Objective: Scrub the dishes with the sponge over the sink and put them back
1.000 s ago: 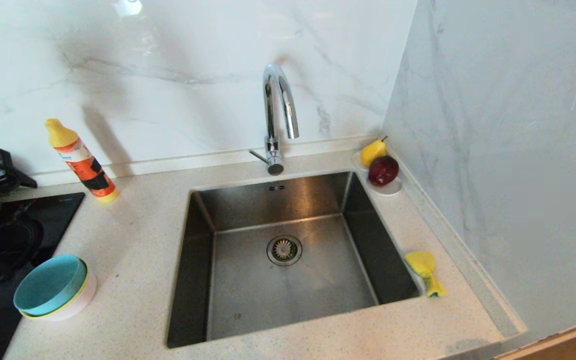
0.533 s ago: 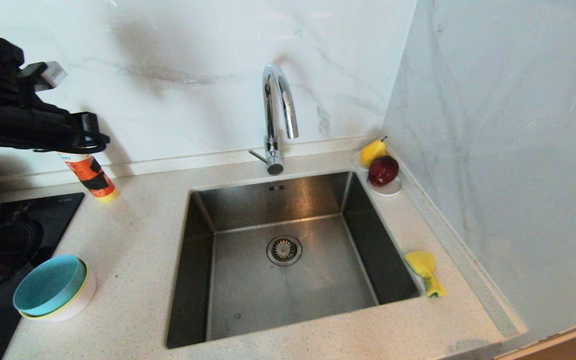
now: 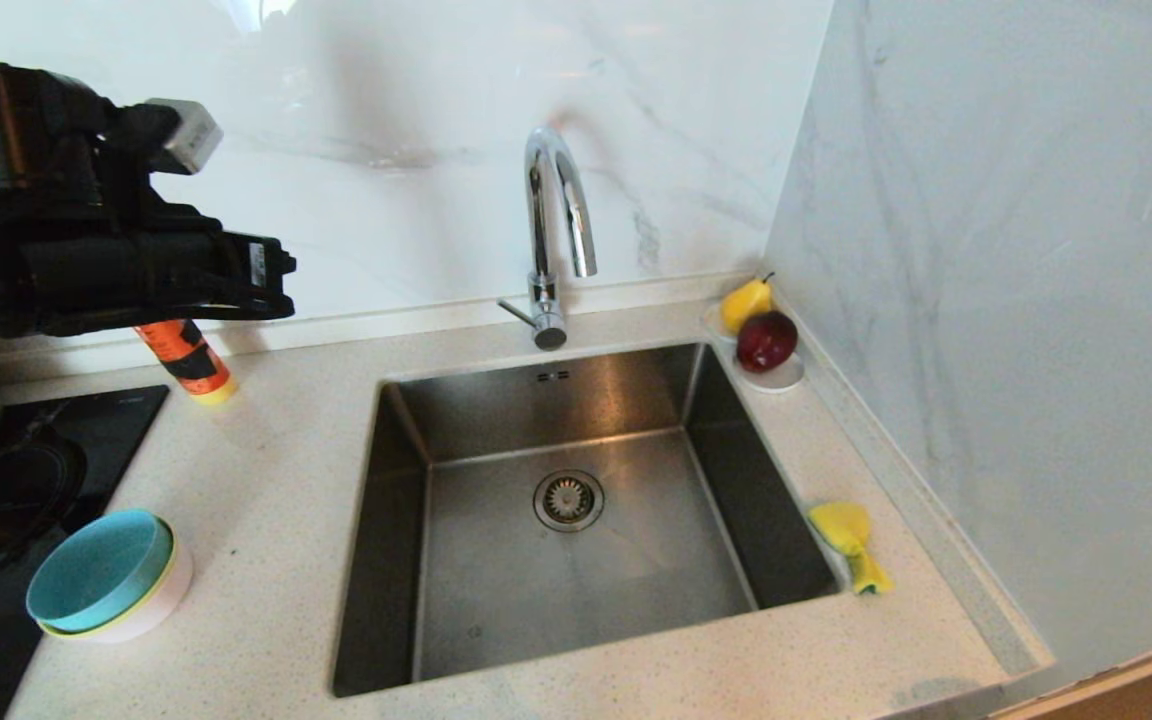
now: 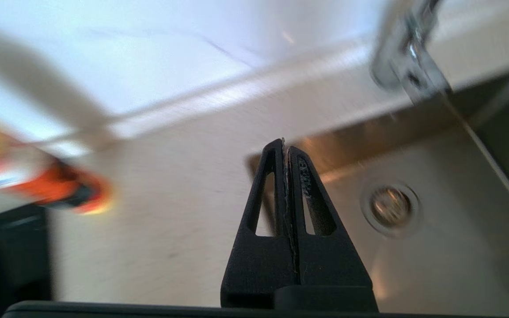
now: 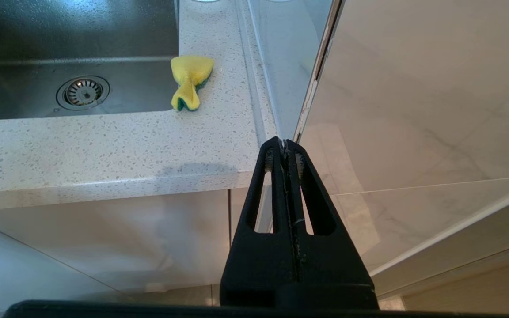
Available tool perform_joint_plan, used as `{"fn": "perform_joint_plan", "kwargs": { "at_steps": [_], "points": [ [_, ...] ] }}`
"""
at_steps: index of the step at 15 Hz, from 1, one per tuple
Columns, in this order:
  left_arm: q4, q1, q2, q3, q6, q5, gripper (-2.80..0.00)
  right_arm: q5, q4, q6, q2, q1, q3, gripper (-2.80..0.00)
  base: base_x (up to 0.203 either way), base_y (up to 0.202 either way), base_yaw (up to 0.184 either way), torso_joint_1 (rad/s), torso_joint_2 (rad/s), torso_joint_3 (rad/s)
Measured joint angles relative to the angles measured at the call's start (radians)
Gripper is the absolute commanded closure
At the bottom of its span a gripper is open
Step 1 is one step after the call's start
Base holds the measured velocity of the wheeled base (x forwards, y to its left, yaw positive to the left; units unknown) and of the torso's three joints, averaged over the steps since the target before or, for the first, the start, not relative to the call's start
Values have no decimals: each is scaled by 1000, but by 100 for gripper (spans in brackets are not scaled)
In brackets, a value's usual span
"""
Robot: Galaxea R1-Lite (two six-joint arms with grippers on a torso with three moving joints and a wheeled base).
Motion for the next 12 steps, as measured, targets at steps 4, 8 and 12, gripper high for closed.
{"fn": "perform_joint_plan", "kwargs": {
  "at_steps": [4,8,12],
  "points": [
    [-56,1,-235,156,-92,89,0,0,0,0,0,0,0,0,0,0,0,0,0,0],
    [-49,36,-544,365,-130,186,0,0,0,0,0,0,0,0,0,0,0,0,0,0],
    [39,51,-904,568,-129,249,0,0,0,0,0,0,0,0,0,0,0,0,0,0]
  ]
}}
